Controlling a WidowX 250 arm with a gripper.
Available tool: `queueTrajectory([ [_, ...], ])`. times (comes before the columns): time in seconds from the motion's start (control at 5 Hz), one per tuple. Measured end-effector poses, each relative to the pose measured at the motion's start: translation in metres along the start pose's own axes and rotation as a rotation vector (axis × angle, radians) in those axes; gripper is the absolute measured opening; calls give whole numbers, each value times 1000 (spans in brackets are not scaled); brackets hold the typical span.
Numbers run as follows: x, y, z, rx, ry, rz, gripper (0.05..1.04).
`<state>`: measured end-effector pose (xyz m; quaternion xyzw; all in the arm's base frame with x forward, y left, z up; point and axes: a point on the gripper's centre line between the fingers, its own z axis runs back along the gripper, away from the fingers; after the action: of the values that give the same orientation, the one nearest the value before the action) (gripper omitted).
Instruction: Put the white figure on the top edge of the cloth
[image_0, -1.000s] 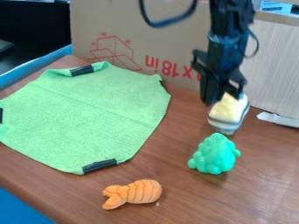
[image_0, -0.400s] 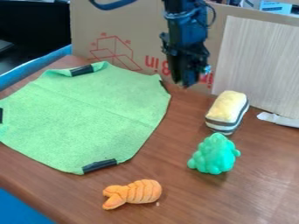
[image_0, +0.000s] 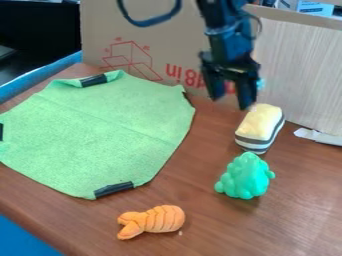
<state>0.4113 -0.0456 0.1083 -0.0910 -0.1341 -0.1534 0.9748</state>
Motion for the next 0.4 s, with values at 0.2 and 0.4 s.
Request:
queueTrajectory([
  [0.2, 10, -11, -24, 21, 38, -6, 1002],
  [0.4, 13, -4, -44, 51, 71, 27, 999],
])
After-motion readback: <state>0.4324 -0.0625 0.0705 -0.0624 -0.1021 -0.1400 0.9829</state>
